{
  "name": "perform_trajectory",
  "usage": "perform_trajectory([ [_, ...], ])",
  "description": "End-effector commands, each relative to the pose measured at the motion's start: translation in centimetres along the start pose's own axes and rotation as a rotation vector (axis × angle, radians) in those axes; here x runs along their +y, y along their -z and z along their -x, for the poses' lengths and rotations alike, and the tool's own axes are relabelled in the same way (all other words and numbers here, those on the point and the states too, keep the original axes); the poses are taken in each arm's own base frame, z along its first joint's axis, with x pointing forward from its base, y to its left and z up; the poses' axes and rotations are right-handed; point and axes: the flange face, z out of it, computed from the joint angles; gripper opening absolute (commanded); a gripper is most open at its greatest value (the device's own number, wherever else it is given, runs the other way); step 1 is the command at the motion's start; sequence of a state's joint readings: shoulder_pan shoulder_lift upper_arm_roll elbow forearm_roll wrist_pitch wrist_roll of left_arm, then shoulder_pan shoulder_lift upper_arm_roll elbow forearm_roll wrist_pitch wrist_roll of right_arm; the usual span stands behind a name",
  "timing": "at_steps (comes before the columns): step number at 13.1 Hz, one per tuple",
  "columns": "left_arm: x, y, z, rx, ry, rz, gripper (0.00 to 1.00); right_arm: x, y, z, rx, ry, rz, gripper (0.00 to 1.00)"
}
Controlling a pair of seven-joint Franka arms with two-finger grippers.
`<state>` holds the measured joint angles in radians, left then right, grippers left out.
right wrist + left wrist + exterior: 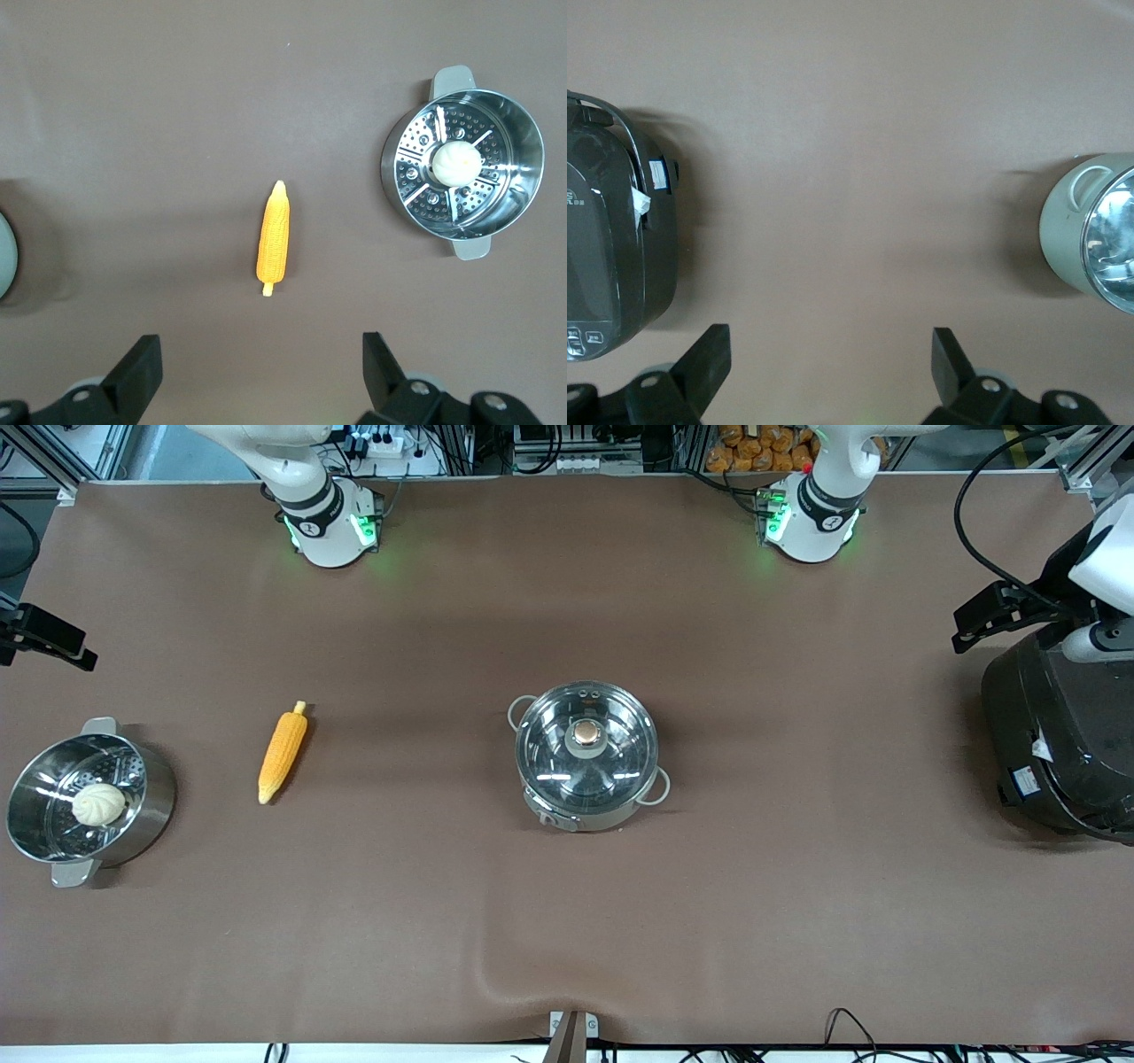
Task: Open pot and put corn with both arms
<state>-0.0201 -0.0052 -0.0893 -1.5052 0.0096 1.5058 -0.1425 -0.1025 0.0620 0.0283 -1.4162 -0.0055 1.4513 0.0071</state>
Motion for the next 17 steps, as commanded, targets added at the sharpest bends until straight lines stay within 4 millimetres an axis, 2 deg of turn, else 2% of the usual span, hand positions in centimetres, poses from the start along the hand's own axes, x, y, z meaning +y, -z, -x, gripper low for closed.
perform_trajectory([
  [1,-0.3,0.5,0.7,-0.005,-0.014,0.004,1.0,0.5,0.3,1.3,0.013,0.003,-0.001,1.0],
  [6,-1.3,-0.8,-0.4,-0.025,-0.016,-0.006,1.0,0.4,0.3,1.1,0.016,0.004,-0.003,1.0],
  [9,0.6,-1.8,-0.9,-0.035,-0.041,0.0,1.0,0.3,0.0,1.0,0.005,-0.004,-0.002,1.0],
  [11,3.4,-3.1,-1.6,-0.043,-0.023,0.056,1.0,0.2,-0.1,1.0,0.004,-0.004,-0.003,1.0],
  [12,6.0,-4.6,-2.0,-0.074,0.039,0.077,1.0,0.2,-0.1,1.0,0.004,-0.004,-0.003,1.0],
  [13,9.7,-4.8,-1.7,-0.07,0.074,0.078,1.0,0.2,-0.2,0.9,0.002,-0.004,-0.003,1.0],
  [17,19.9,-8.5,-2.7,-0.081,0.196,0.093,1.0,0.2,-0.1,1.0,0.004,0.001,-0.003,1.0],
])
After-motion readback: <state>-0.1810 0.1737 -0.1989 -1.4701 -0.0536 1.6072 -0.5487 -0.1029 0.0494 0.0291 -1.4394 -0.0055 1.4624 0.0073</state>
